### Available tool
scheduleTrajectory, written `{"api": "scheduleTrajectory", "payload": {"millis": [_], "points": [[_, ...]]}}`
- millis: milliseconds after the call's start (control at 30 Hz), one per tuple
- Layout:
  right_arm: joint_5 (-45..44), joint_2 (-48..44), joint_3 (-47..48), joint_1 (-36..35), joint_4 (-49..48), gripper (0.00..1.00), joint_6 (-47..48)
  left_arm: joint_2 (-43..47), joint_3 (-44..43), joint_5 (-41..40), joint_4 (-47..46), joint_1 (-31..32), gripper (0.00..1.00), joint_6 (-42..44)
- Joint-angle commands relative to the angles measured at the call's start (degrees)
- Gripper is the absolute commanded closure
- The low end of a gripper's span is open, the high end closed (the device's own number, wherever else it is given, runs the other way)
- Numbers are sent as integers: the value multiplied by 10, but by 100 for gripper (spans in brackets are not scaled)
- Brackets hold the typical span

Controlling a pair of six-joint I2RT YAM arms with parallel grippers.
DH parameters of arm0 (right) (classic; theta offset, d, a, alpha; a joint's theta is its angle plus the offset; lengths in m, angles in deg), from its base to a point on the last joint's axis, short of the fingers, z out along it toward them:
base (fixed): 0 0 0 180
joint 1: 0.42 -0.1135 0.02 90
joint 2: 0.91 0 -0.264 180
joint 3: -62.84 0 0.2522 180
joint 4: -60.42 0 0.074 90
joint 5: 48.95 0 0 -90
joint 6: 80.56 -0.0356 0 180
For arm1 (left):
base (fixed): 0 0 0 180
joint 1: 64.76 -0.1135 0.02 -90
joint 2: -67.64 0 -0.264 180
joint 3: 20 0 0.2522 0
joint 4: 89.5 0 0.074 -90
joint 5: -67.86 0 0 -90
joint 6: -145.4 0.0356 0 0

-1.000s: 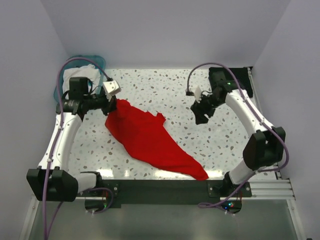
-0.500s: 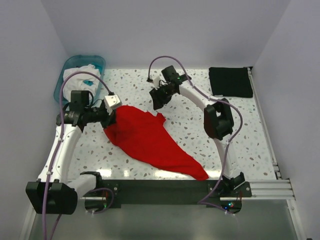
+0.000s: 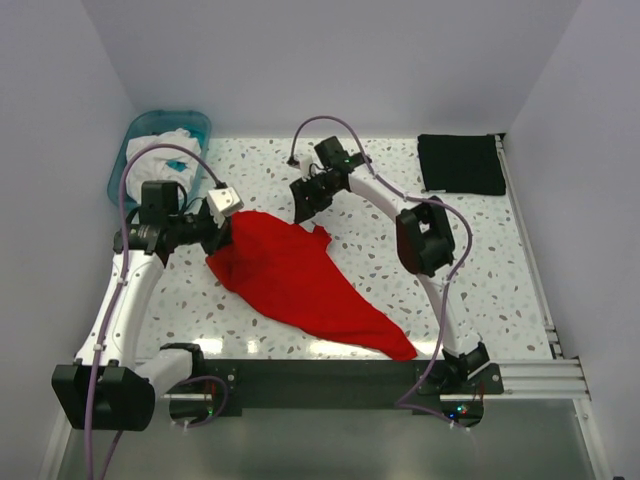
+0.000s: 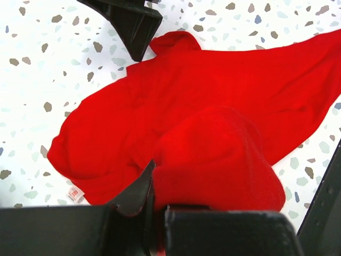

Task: Fold and stack the t-shirts
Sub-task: Flatten the tshirt out

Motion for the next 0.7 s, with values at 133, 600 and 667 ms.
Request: {"api": "scheduleTrajectory", "payload": {"millis": [133, 600, 667], "points": [[27, 32, 31, -5, -25, 45, -27, -1, -12, 5, -25, -3, 100, -13], [98, 47, 36, -6, -50, 53, -46, -10, -16, 9, -30, -3, 100, -22], [108, 47, 36, -6, -52, 58, -46, -12, -16, 8, -30, -3, 100, -22]]}}
